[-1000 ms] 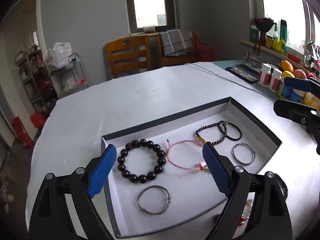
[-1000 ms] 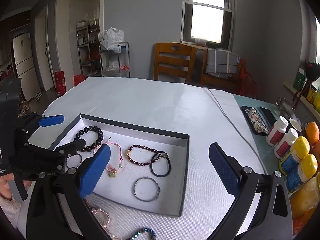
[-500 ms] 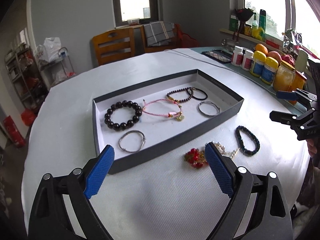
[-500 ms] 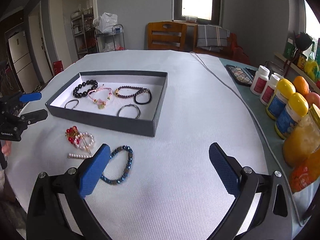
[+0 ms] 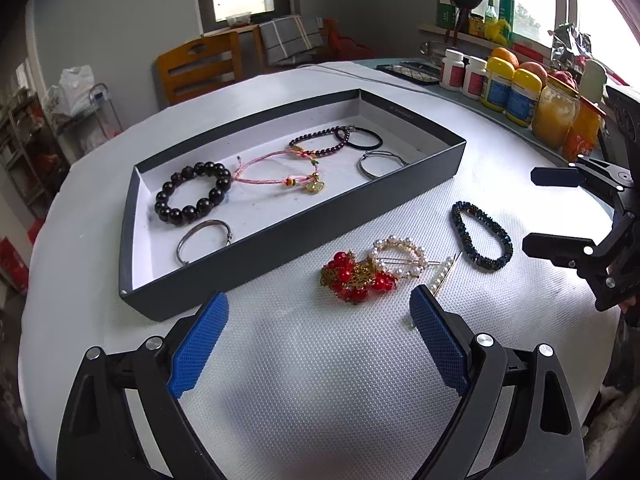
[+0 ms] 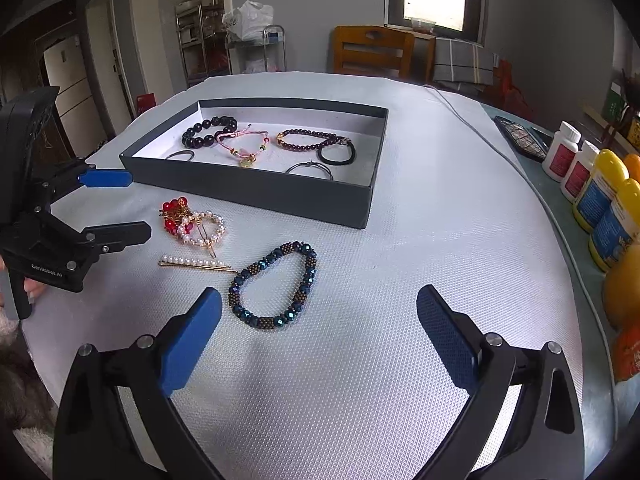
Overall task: Organize jewelry
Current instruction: 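Close the right gripper on the blue bead bracelet while the left gripper grasps the red bead ornament, then carry the blue bead bracelet and red bead ornament into the box with both grippers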
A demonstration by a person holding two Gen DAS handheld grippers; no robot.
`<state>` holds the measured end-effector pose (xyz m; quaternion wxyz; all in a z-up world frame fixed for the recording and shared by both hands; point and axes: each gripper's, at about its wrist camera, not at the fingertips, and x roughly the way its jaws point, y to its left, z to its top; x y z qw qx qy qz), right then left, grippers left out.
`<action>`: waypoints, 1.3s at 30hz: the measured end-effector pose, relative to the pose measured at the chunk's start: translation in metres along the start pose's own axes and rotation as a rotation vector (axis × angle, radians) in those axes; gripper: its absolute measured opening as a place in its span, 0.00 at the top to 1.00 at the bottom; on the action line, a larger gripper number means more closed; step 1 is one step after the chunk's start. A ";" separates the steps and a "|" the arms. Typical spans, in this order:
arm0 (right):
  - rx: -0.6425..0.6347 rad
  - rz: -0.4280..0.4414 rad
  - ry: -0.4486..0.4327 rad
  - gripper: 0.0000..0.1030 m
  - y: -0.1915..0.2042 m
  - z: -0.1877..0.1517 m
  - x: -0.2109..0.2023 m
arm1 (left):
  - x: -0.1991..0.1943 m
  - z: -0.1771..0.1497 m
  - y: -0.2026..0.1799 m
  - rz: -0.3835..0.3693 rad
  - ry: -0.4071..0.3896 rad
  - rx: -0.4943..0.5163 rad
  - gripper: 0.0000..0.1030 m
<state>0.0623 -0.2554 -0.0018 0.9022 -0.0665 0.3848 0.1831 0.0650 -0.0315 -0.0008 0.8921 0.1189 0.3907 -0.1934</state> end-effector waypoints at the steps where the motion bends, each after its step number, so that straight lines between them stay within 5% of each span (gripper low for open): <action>1: 0.001 -0.002 0.005 0.25 0.000 0.000 0.002 | 0.000 0.000 0.000 0.000 0.000 0.001 0.09; 7: 0.001 -0.010 0.048 0.63 0.002 0.003 0.015 | 0.005 0.000 0.003 0.004 0.004 -0.012 0.09; 13: -0.008 0.009 0.089 0.73 0.008 0.003 0.025 | 0.006 0.003 0.009 -0.043 -0.009 -0.058 0.14; 17: -0.015 0.019 0.090 0.82 0.010 0.002 0.025 | 0.008 0.005 0.006 -0.081 -0.002 -0.055 0.42; 19: -0.031 0.022 0.091 0.87 0.012 0.002 0.024 | 0.010 0.005 0.004 -0.084 0.003 -0.049 0.48; 30: -0.011 0.038 0.091 0.89 0.010 0.002 0.024 | 0.017 0.015 0.007 -0.111 0.004 -0.093 0.69; 33: -0.003 0.041 0.093 0.89 0.009 0.003 0.024 | 0.023 0.013 0.003 -0.096 0.034 -0.071 0.84; 39: -0.018 0.028 0.094 0.89 0.012 0.004 0.025 | 0.018 0.010 0.003 -0.081 0.027 -0.051 0.90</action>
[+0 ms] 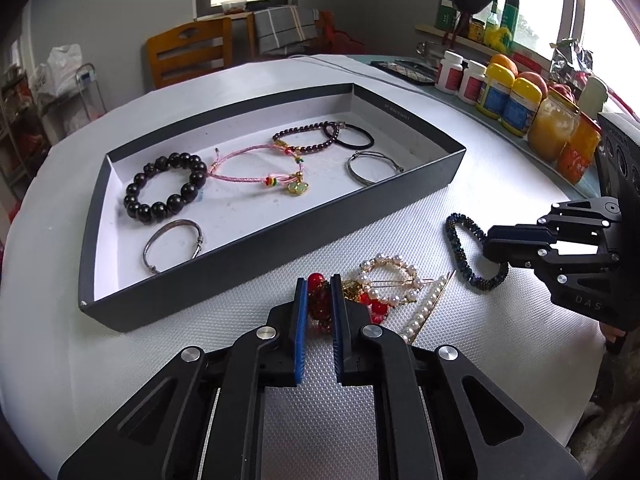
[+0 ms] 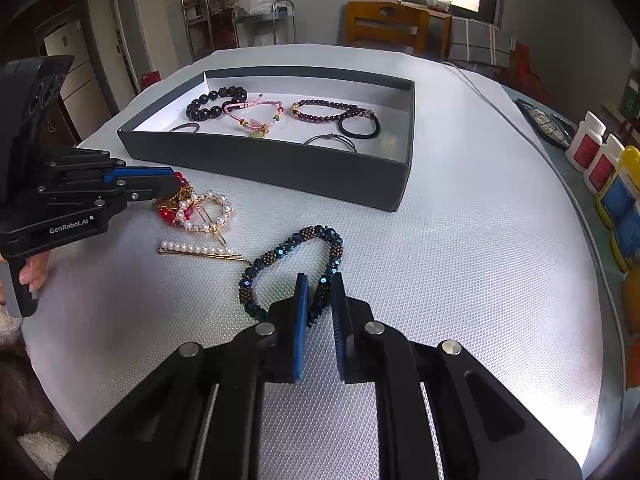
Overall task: Organize jewelry
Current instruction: 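Carry the blue bead bracelet and red bead ornament into the box with both grippers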
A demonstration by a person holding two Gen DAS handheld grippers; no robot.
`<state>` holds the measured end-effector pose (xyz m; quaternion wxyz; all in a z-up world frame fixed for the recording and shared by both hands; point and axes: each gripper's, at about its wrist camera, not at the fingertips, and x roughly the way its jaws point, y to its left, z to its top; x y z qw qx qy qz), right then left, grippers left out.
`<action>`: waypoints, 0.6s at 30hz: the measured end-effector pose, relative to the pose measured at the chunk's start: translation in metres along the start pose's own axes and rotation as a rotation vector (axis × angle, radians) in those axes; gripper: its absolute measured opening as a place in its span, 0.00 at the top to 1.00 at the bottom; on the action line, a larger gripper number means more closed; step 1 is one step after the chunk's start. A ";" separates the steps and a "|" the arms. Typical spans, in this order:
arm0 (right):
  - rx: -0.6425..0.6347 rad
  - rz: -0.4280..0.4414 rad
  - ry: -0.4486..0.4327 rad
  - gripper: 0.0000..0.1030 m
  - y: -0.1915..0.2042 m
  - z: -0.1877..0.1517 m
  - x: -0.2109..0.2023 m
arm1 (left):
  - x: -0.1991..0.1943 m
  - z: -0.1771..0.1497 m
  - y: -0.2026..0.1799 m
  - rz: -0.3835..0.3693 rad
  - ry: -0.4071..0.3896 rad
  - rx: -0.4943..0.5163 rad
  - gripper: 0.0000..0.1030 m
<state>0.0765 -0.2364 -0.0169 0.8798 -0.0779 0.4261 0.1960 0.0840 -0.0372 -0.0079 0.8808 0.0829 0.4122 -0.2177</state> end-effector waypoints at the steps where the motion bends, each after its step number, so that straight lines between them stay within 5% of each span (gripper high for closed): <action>1: -0.003 -0.001 -0.002 0.90 0.000 0.000 0.000 | -0.002 -0.001 0.000 0.002 -0.004 0.003 0.91; 18: 0.007 0.004 -0.136 0.93 0.003 0.016 -0.043 | -0.069 0.006 0.013 0.029 -0.154 0.007 0.93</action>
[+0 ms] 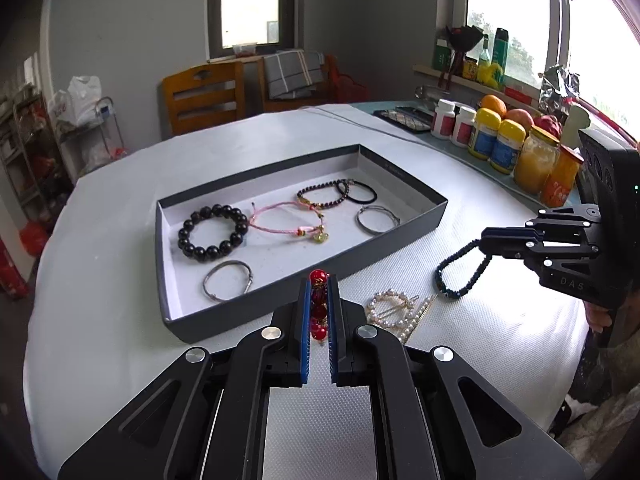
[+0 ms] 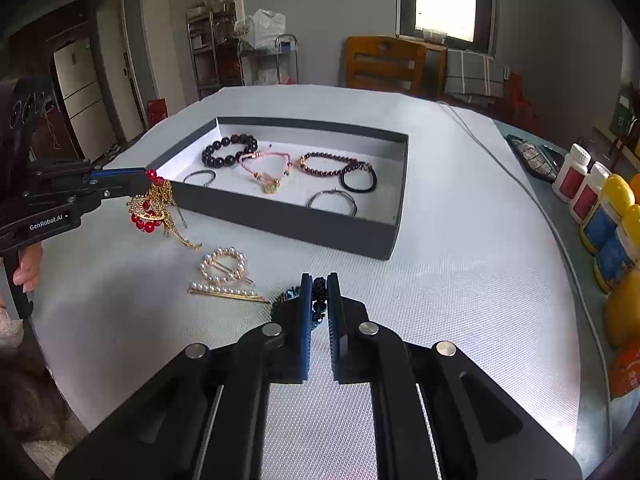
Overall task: Organize jewelry
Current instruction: 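Carry the blue bead bracelet and red bead ornament into the box with both grippers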
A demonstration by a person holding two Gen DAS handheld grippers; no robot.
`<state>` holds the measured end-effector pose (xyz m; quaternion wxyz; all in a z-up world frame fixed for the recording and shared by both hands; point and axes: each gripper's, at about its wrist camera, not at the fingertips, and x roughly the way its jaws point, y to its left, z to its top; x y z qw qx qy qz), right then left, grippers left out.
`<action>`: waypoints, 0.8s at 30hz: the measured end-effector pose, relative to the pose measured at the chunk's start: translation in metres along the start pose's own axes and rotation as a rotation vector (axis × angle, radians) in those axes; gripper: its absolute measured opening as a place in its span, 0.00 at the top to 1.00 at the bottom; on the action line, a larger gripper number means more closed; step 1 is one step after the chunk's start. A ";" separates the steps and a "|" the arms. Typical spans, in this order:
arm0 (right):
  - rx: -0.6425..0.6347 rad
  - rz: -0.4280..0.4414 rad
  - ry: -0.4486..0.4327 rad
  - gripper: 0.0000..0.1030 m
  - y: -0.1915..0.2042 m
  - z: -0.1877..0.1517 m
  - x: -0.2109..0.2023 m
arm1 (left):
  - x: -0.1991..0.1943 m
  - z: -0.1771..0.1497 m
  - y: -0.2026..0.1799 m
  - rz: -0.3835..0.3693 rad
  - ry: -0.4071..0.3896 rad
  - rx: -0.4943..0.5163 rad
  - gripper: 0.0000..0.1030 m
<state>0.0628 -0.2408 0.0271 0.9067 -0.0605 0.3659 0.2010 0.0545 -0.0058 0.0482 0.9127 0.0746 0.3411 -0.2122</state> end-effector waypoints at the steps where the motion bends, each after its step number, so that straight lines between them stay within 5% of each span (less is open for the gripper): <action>1: 0.003 -0.002 -0.015 0.93 0.000 0.004 -0.005 | -0.004 0.001 0.002 0.003 -0.008 -0.002 0.93; 14: -0.030 -0.040 -0.142 0.93 0.001 0.058 -0.026 | -0.021 0.034 0.027 0.043 -0.092 -0.015 0.93; 24: 0.008 -0.020 -0.174 0.93 0.002 0.099 0.011 | 0.005 0.064 0.032 0.030 -0.113 -0.018 0.93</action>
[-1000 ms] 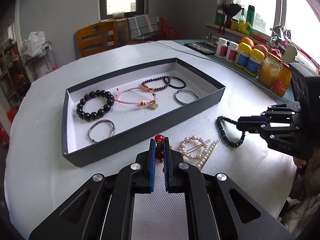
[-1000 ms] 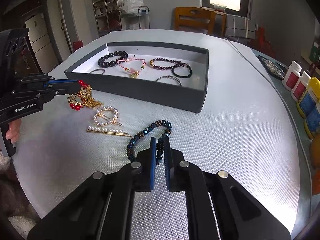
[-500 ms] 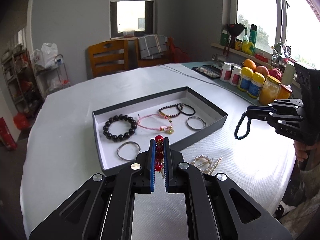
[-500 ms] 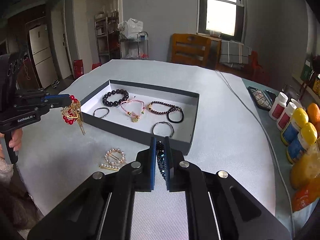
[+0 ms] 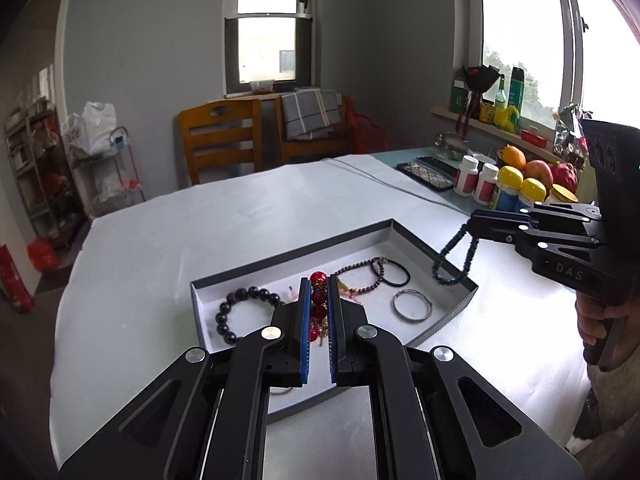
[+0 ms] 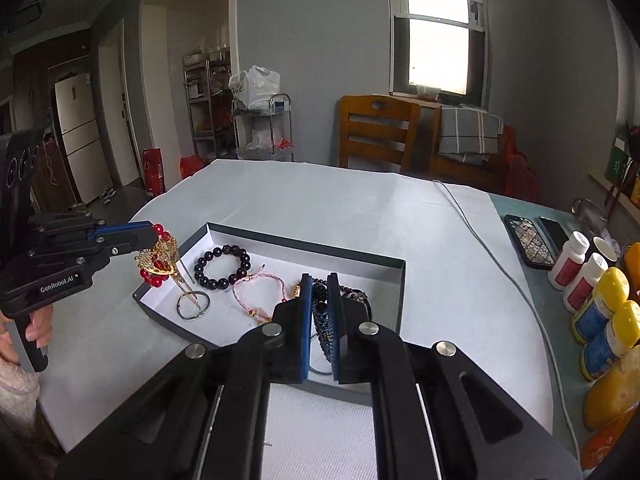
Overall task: Organize jewelry
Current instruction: 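Carry the blue bead bracelet and red bead ornament into the box with both grippers, then open both grippers to release the items in the box and withdraw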
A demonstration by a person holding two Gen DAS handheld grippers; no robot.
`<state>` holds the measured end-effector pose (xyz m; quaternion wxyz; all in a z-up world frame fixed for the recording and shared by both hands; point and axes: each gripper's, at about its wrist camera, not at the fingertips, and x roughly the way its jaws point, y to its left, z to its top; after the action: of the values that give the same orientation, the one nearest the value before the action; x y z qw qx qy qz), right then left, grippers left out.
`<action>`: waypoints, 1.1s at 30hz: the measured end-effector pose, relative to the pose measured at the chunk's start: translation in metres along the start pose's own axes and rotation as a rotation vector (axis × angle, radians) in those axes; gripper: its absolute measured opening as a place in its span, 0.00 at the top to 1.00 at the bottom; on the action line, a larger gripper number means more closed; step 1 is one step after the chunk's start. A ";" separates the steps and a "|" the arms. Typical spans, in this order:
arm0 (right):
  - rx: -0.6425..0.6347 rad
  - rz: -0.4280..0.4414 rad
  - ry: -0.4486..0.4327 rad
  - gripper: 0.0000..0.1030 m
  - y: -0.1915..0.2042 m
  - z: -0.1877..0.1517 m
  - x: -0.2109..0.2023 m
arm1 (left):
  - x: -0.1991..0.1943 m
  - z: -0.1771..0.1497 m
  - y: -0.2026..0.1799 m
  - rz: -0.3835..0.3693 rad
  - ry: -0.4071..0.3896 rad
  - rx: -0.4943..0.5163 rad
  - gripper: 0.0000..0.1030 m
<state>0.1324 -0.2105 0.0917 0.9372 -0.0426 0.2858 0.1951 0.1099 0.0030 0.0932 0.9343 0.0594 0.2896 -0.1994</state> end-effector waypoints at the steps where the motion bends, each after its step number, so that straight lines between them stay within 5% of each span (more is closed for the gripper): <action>1: 0.004 0.006 0.002 0.93 0.000 0.001 0.005 | 0.005 0.000 -0.001 -0.004 0.004 0.001 0.93; 16: -0.038 0.159 0.063 0.93 0.031 -0.025 0.047 | 0.060 -0.035 -0.013 -0.089 0.134 0.051 0.93; 33: 0.012 0.077 0.219 0.93 0.010 -0.044 0.085 | 0.087 -0.051 -0.006 -0.070 0.231 0.062 0.92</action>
<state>0.1707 -0.1805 0.0085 0.8924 -0.0472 0.3891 0.2237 0.1467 -0.0206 0.0015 0.8847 0.1007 0.3911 -0.2326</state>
